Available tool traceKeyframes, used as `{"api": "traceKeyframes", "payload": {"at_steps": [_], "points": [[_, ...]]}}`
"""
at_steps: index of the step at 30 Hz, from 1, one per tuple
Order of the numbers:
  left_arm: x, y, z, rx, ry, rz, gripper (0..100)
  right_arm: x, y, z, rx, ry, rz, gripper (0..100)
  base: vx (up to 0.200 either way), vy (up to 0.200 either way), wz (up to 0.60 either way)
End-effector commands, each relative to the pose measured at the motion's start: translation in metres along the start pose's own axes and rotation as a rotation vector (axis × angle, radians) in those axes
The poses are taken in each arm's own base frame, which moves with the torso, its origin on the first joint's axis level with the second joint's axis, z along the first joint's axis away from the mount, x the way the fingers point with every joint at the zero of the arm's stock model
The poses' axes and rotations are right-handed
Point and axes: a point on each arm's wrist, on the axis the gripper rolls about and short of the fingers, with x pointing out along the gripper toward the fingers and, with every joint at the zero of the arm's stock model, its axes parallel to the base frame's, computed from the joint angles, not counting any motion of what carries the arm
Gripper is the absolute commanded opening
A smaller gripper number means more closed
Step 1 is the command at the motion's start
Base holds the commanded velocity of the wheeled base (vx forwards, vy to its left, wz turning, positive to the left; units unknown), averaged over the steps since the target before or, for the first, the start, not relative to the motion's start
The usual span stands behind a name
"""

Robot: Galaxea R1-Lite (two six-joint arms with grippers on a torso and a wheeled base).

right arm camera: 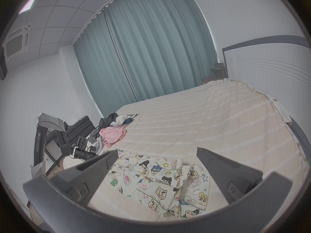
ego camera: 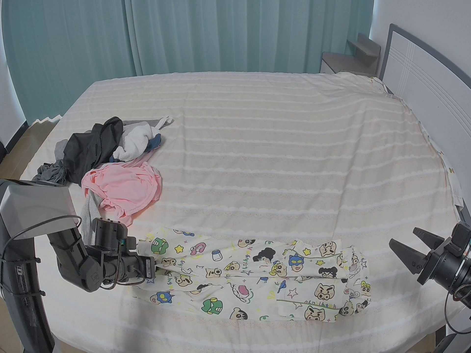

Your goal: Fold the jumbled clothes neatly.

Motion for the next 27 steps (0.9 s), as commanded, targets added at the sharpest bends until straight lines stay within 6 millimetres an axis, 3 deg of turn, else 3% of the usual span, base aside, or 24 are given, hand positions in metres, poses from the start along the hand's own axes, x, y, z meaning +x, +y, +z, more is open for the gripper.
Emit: {"api": "traceKeyframes", "payload": {"at_steps": [1, 10, 27], "points": [[-0.011, 0.009, 0.004, -0.021, -0.023, 0.02, 0, -0.002, -0.001, -0.004, -0.001, 0.012, -0.002, 100, 0.0, 0.0, 0.0], [-0.023, 0.031, 0.006, -0.073, -0.042, 0.048, 0, -0.003, -0.001, -0.004, 0.001, 0.009, -0.002, 100, 0.0, 0.0, 0.0], [-0.072, 0.128, 0.007, -0.301, -0.163, 0.105, 0, -0.004, -0.001, -0.003, 0.005, 0.001, -0.001, 100, 0.0, 0.0, 0.0]]}}
